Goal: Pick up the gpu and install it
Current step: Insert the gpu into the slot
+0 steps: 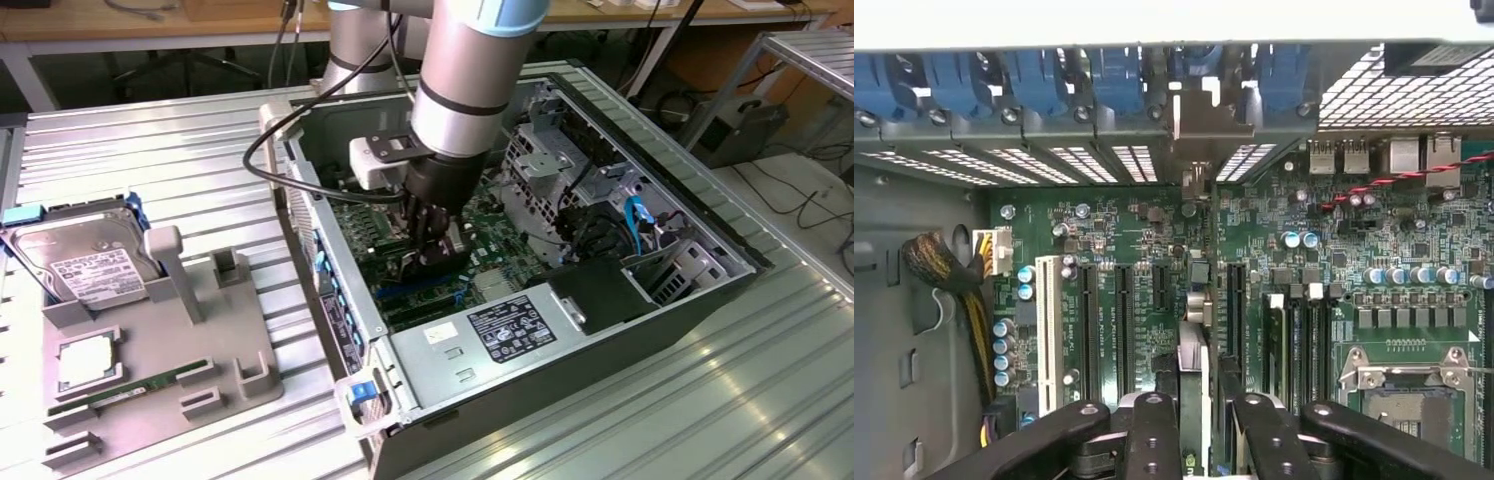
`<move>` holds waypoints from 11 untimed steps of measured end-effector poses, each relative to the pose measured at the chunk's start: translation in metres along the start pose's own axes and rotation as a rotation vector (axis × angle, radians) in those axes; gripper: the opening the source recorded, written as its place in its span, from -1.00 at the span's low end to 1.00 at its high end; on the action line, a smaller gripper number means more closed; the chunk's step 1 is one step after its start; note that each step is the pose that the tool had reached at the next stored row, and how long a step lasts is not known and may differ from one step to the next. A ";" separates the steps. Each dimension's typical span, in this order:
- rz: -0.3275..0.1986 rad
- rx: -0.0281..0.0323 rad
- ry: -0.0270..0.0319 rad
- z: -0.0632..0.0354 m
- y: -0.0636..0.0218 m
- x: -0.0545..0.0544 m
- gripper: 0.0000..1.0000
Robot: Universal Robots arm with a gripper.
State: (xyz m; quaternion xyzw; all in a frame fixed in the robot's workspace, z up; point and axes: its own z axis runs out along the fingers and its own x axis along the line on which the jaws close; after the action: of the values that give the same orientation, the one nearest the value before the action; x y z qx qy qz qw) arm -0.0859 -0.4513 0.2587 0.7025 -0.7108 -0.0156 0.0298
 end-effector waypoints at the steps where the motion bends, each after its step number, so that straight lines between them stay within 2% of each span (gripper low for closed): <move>1: 0.000 -0.0008 0.0002 0.0004 0.0000 0.000 -0.47; 11: 0.000 -0.0017 0.0005 0.0043 -0.0002 0.000 -0.47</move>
State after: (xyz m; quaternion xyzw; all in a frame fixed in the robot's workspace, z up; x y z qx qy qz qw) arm -0.0859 -0.4515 0.2544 0.7025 -0.7108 -0.0160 0.0305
